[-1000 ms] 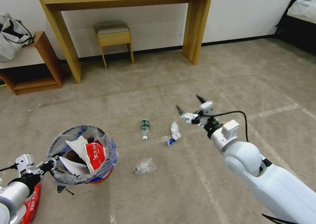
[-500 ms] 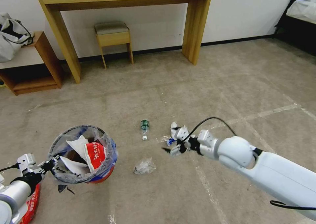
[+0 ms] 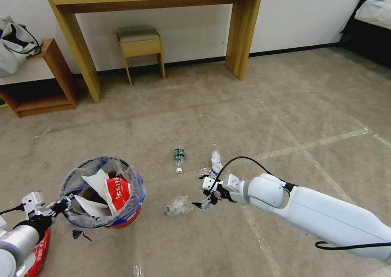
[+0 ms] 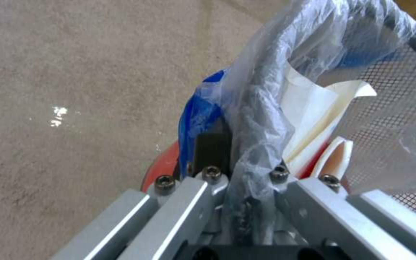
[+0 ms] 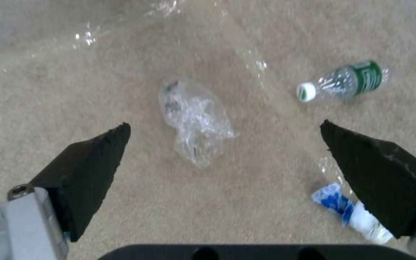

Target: Pick up the trash bin and place the garbage on the floor into it.

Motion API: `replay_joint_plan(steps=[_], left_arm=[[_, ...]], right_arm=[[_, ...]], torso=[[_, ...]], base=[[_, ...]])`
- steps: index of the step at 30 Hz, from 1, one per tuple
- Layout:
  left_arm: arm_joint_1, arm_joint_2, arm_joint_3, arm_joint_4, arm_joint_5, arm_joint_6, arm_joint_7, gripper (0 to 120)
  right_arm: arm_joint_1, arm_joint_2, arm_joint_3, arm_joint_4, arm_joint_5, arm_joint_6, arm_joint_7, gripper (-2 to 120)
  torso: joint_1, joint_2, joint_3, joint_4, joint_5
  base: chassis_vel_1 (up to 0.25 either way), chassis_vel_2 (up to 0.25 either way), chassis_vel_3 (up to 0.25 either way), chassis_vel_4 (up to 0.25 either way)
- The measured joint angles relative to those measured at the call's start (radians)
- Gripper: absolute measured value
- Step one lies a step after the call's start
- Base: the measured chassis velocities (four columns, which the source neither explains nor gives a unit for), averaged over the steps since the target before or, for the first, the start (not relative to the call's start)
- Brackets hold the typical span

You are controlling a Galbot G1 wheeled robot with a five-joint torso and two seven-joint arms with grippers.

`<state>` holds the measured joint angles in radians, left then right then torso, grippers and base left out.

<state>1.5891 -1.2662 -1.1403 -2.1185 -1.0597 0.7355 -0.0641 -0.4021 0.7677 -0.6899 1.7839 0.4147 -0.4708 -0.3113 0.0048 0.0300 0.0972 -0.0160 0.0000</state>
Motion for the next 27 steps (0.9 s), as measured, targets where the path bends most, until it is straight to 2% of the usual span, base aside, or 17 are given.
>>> replay_joint_plan(steps=[8,21,27], left_arm=[[-0.003,0.001,0.001,0.003,0.002,0.0,0.0,1],[-0.005,-0.001,0.0,0.005,0.005,0.0,0.0,1],[-0.006,0.006,-0.003,0.007,0.004,0.0,0.0,1]], right_arm=[[-0.005,0.034,-0.01,-0.059,-0.022,-0.009,0.007,100],[0.026,0.092,-0.052,-0.193,-0.023,0.074,0.016,100],[0.042,0.141,-0.086,-0.276,-0.013,0.129,0.03,100]], torso=[[0.0,0.0,0.0,0.0,0.0],[0.0,0.0,0.0,0.0,0.0],[0.0,0.0,0.0,0.0,-0.0001]], base=[[0.0,0.0,0.0,0.0],[0.0,0.0,0.0,0.0],[0.0,0.0,0.0,0.0]])
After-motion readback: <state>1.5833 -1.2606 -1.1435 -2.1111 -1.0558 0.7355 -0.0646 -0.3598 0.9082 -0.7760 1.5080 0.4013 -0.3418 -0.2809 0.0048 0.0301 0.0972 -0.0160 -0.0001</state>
